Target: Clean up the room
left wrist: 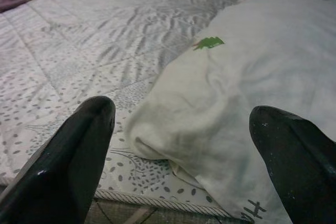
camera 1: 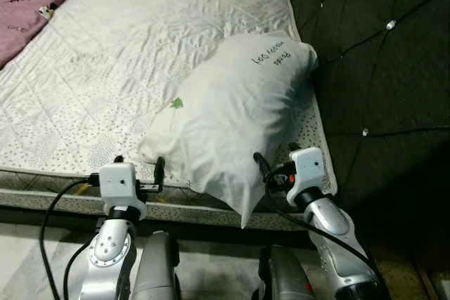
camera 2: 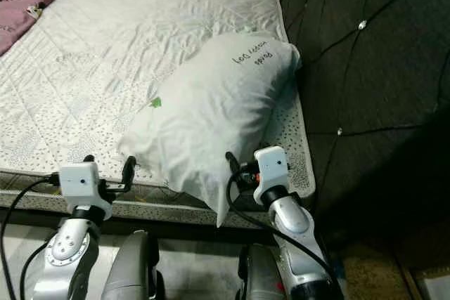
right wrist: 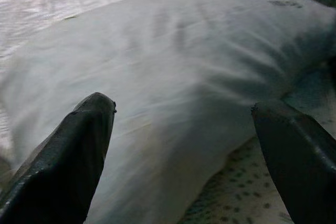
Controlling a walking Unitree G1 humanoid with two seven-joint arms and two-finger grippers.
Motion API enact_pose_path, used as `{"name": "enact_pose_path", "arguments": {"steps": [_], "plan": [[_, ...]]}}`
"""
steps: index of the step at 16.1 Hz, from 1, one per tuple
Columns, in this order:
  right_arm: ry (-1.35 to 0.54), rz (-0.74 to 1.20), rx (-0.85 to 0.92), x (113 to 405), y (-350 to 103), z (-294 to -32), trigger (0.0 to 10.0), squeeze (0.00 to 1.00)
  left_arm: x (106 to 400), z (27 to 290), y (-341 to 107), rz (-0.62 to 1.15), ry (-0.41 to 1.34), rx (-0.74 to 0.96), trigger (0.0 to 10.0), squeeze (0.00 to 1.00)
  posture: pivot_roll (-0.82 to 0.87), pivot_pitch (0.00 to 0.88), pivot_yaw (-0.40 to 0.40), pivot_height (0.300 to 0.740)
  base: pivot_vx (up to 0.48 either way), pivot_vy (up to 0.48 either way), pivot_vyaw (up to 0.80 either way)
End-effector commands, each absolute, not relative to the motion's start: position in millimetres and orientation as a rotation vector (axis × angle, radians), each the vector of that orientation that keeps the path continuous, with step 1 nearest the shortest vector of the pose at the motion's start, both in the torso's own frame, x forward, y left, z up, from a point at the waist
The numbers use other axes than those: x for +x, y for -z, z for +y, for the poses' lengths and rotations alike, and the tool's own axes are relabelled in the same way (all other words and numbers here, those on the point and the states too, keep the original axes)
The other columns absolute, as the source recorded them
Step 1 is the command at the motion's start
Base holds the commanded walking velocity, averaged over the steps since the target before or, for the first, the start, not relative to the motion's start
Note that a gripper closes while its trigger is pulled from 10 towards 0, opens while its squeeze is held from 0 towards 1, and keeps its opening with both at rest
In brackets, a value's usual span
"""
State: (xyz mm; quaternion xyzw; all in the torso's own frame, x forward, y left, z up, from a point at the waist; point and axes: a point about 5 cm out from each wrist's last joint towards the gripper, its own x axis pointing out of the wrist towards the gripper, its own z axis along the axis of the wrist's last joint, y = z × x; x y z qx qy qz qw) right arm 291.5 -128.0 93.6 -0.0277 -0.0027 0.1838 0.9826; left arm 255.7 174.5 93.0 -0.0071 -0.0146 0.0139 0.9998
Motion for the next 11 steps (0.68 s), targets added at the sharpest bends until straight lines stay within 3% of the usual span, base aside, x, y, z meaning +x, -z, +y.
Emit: {"name": "enact_pose_path", "arguments": {"steps": [1,6,11], "plan": [[-0.412,0.019,-0.037,286.2,-91.7,-124.4,10.0,0.0,251.5,176.9,-92.4,-0.017,-0.04,-0.02,10.0,0.0,0.03,0.222,-0.032,0.575,0.0,0.0,0.0],[-0.581,0.107,-0.031,276.6,-91.9,-118.1,10.0,0.0,249.9,168.4,-89.4,0.015,0.015,-0.018,10.0,0.0,0.01,0.247,-0.019,0.57,0.0,0.0,0.0],[-0.536,0.223,0.048,286.4,-87.0,-107.5,10.0,0.0,231.3,174.0,-83.6,0.057,-0.015,0.001,10.0,0.0,0.05,0.248,-0.021,0.57,0.0,0.0,0.0]]}}
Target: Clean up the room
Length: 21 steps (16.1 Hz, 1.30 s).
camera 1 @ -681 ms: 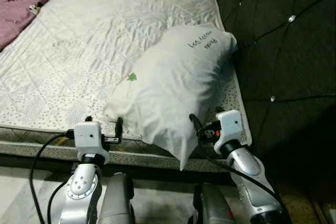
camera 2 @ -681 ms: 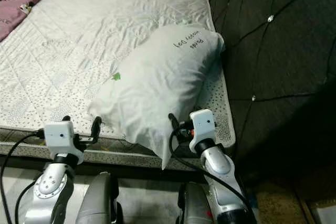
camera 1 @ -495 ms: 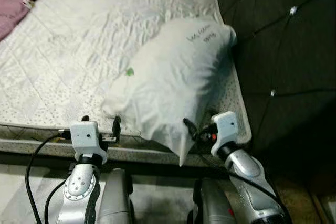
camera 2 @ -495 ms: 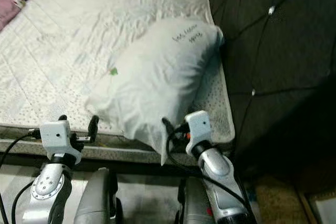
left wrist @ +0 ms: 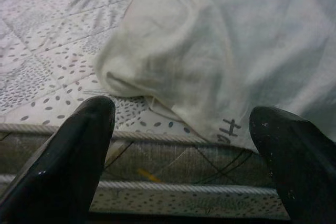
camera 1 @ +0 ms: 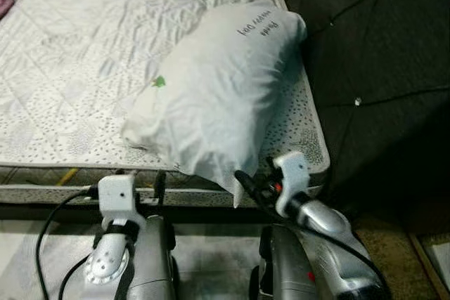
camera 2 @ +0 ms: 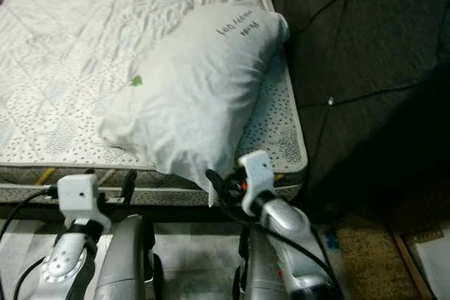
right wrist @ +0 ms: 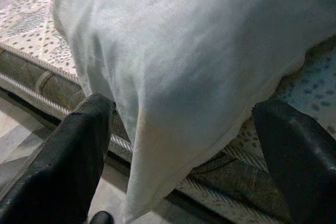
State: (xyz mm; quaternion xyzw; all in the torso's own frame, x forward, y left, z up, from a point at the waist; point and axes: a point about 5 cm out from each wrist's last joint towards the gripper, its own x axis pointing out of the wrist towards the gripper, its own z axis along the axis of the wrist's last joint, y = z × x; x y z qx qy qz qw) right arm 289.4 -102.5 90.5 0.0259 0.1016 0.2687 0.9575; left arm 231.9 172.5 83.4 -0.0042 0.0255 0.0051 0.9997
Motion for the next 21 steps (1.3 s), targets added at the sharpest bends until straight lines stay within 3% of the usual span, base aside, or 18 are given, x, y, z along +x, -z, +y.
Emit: {"name": "enact_pose_path", "arguments": {"steps": [1,7,8,10,11,13,14,21], "plan": [[-0.524,0.275,0.061,289.9,-82.2,-96.9,10.0,0.0,222.5,181.2,-80.5,0.08,-0.047,0.014,10.0,0.0,0.09,0.247,-0.019,0.57,0.0,0.0,0.0],[-0.451,0.346,0.169,309.4,-89.0,-53.9,10.0,0.0,205.7,191.5,-84.1,0.104,-0.087,0.034,10.0,0.0,0.16,0.25,-0.009,0.57,0.0,0.0,0.0],[-0.461,0.337,0.179,312.3,-92.0,-49.1,7.0,0.0,204.6,191.4,-85.0,0.105,-0.085,0.036,10.0,0.0,0.17,0.25,-0.009,0.57,0.0,0.0,0.0],[-0.457,0.29,0.202,318.5,-100.6,-47.6,9.5,0.0,204.8,191.8,-86.4,0.106,-0.085,0.037,10.0,0.0,0.17,0.249,-0.002,0.57,0.0,0.0,0.0],[-0.433,0.219,0.249,325.8,-112.4,-51.1,10.0,0.0,204.7,189.8,-87.6,0.107,-0.075,0.038,10.0,0.0,0.18,0.245,0.002,0.57,0.0,0.0,0.0],[-0.423,0.193,0.269,330.0,-117.0,-51.9,10.0,0.0,204.7,187.5,-87.0,0.112,-0.058,0.04,10.0,0.0,0.17,0.243,0.008,0.57,0.0,0.0,0.0],[-0.373,0.168,0.281,335.7,-121.6,-55.0,0.0,0.0,208.6,187.7,-88.9,0.106,-0.058,0.039,10.0,0.0,0.17,0.24,0.013,0.57,0.0,0.0,0.0],[-0.339,0.139,0.317,340.7,-122.1,-55.5,0.0,0.0,212.2,183.5,-90.2,0.101,-0.04,0.036,10.0,0.0,0.18,0.23,0.005,0.57,0.0,0.0,0.0]]}}
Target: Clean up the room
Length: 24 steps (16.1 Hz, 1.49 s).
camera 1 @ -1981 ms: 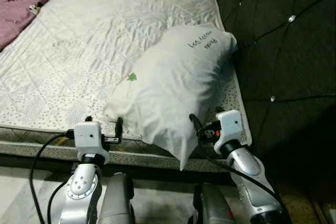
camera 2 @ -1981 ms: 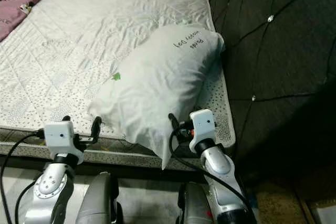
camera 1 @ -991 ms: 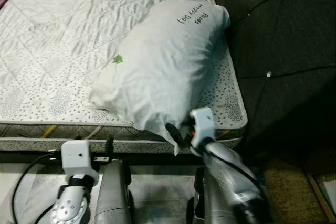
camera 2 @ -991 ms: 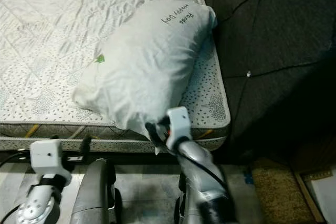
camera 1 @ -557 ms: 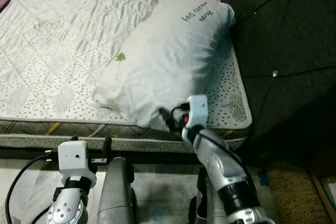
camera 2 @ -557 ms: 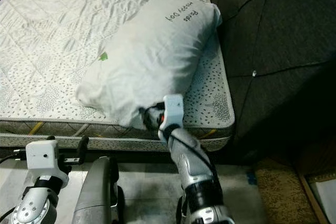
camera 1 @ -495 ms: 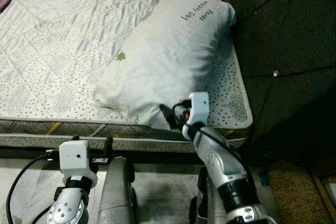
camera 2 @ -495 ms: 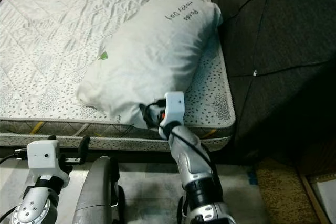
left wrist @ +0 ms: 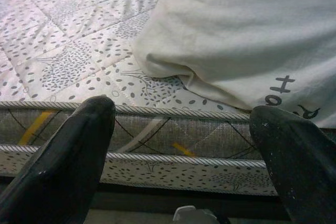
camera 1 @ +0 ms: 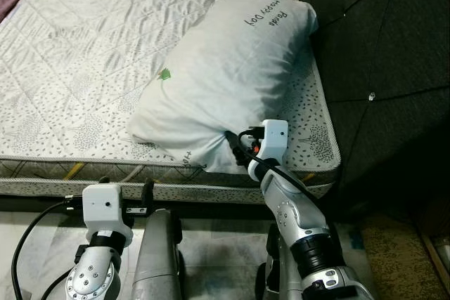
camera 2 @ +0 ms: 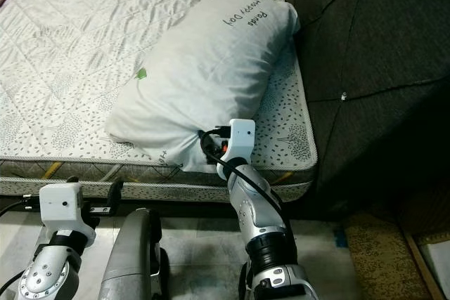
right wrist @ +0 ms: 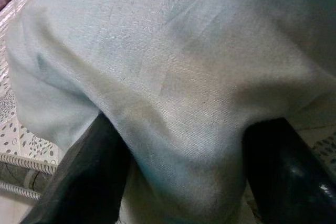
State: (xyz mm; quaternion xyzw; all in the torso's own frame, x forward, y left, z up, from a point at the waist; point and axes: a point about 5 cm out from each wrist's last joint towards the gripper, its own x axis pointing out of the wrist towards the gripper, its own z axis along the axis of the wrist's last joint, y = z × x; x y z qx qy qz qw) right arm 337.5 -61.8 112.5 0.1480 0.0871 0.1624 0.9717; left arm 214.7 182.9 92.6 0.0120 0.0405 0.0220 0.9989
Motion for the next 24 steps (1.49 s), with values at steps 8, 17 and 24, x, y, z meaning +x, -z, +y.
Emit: {"name": "enact_pose_path", "arguments": {"steps": [8,17,24], "plan": [[-0.585,0.19,0.185,334.5,-106.4,-36.7,0.0,0.0,219.2,180.1,-92.1,0.081,-0.033,0.035,10.0,0.0,0.19,0.206,-0.008,0.57,0.0,0.0,0.0],[-0.453,0.057,-0.04,389.2,-154.5,-101.3,0.0,0.0,226.8,181.4,-95.1,0.05,-0.06,0.031,10.0,0.0,0.2,0.164,-0.034,0.57,0.0,0.0,0.0],[-0.197,-0.089,-0.229,417.9,-241.0,-184.7,0.0,0.0,234.0,177.4,-95.1,0.038,-0.04,0.031,10.0,0.0,0.18,0.148,-0.02,0.57,0.0,0.0,0.0]]}}
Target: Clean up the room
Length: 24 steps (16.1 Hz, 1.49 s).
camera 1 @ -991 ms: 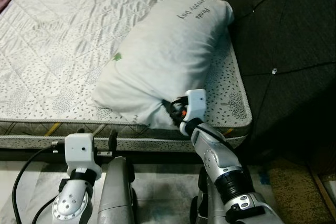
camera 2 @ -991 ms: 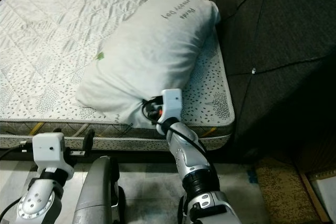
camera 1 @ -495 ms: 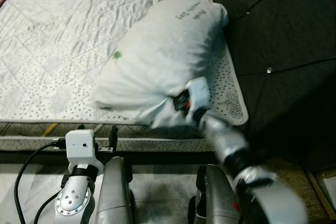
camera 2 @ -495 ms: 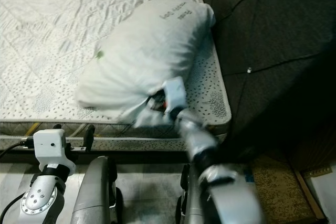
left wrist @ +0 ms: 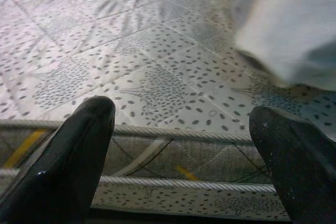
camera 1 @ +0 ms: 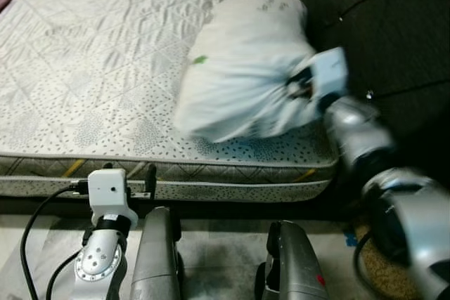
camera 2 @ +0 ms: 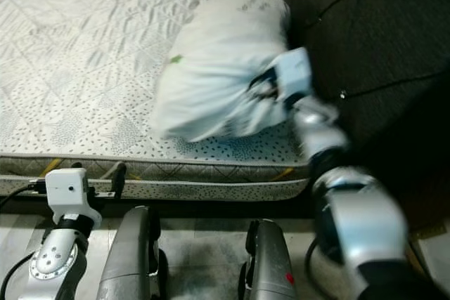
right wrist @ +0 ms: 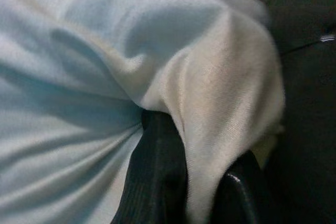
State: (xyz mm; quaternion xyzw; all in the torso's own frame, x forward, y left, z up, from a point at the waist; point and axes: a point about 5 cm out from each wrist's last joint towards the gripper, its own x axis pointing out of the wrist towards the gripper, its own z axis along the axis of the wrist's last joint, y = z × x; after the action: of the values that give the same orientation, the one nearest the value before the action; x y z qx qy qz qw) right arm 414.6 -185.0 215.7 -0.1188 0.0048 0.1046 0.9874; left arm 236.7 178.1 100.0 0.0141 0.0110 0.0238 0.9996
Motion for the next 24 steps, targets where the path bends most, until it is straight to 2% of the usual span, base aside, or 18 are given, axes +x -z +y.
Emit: {"name": "enact_pose_path", "arguments": {"steps": [1,2,5,7,11,15,20,22,24], "plan": [[-0.173,-0.106,-0.241,419.1,-252.2,-191.5,0.0,0.0,234.0,178.0,-94.7,0.04,-0.038,0.034,10.0,0.0,0.18,0.147,-0.02,0.57,0.0,0.0,0.0],[-0.147,-0.129,-0.264,420.3,-266.9,-197.3,0.0,0.0,235.2,180.2,-95.2,0.038,-0.04,0.037,10.0,0.0,0.18,0.146,-0.018,0.57,0.0,0.0,0.0],[-0.138,-0.127,-0.275,421.1,-274.3,-200.4,0.0,0.0,238.2,180.1,-96.0,0.034,-0.039,0.039,10.0,0.0,0.18,0.144,-0.016,0.57,0.0,0.0,0.0],[-0.181,-0.066,-0.247,418.3,-249.9,-200.6,0.0,0.0,237.4,175.5,-95.4,0.032,-0.029,0.034,10.0,0.0,0.18,0.141,-0.017,0.57,0.0,0.0,0.0],[-0.171,-0.006,-0.035,399.5,-183.2,-210.6,0.0,0.0,232.9,177.4,-90.6,0.047,-0.032,0.03,10.0,0.0,0.16,0.133,-0.005,0.57,0.0,0.0,0.0],[-0.145,-0.034,0.066,372.8,-135.6,-203.4,0.0,0.0,236.2,176.7,-89.5,0.057,0.009,0.038,10.0,0.0,0.14,0.138,0.043,0.57,0.0,0.0,0.0],[-0.164,-0.053,0.132,324.9,-104.6,-174.0,0.0,0.0,230.4,170.1,-84.5,0.09,0.048,0.027,10.0,0.0,0.1,0.192,0.064,0.57,0.0,0.0,0.0],[-0.177,-0.039,0.12,322.0,-107.0,-169.0,0.0,0.0,228.3,166.5,-83.1,0.1,0.054,0.015,10.0,0.0,0.1,0.217,0.058,0.57,0.0,0.0,0.0],[-0.198,-0.042,0.093,331.3,-117.5,-169.4,0.0,0.0,224.0,166.8,-82.7,0.107,0.047,0.01,10.0,0.0,0.1,0.237,0.043,0.57,0.0,0.0,0.0]]}}
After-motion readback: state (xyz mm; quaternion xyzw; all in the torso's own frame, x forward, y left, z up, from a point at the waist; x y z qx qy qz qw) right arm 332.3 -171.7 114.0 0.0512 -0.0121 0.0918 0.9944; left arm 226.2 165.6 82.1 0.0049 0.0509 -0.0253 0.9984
